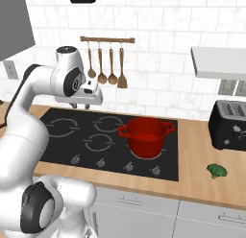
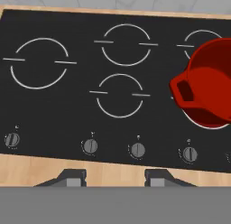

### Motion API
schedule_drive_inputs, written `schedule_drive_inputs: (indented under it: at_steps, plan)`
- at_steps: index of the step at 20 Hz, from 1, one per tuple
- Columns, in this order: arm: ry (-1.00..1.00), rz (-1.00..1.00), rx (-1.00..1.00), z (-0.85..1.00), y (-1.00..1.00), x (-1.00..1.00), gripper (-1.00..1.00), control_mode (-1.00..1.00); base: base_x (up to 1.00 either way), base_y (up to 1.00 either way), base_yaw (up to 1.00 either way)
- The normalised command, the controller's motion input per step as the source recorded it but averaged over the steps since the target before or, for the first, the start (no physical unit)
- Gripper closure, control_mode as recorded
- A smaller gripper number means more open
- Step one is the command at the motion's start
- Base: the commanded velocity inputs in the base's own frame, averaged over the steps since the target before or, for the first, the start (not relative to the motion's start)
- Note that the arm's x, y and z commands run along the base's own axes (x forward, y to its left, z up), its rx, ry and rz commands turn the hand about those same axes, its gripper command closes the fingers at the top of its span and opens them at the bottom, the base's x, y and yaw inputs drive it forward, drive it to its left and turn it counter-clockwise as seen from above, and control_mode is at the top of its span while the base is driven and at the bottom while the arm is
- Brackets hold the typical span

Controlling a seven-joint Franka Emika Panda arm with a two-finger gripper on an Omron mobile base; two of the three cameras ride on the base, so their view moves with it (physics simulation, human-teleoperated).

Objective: Put the broccoli and cucumber in the pot. Retrieve the spatula and lightly stir the vegetables in the pot.

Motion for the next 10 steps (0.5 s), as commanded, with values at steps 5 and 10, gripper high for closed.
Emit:
schedule_drive_inputs:
  at_steps: [5, 10]
  plan:
    - [0.00, 0.00, 0.00, -0.17, 0.45, -0.01, -1.00, -1.00, 0.00, 0.00, 0.00]
    - [0.00, 0.00, 0.00, -0.18, 0.35, -0.18, -1.00, -1.00, 0.00, 0.00, 0.00]
